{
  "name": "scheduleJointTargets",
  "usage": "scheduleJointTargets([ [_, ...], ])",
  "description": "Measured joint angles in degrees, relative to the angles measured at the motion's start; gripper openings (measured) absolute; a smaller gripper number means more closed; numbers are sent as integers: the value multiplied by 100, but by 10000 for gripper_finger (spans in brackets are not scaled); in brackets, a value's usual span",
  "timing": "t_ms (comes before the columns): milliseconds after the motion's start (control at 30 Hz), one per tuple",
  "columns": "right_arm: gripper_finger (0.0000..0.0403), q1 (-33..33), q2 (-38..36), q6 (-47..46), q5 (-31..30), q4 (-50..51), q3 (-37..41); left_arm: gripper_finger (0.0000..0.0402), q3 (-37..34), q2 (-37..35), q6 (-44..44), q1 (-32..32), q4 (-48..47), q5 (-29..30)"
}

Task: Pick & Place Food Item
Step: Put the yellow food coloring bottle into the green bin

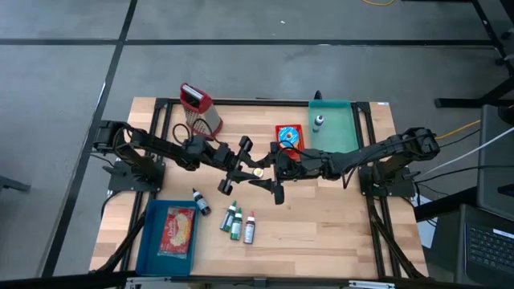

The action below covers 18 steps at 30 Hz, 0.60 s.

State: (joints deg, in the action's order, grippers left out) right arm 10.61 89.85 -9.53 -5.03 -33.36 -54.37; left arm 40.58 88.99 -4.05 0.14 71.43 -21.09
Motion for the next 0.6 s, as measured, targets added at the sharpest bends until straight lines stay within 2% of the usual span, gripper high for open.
scheduleJointTargets([
  [600, 229, 8, 15, 101, 34, 42, 11, 109, -85, -9, -92, -39, -270, -45],
])
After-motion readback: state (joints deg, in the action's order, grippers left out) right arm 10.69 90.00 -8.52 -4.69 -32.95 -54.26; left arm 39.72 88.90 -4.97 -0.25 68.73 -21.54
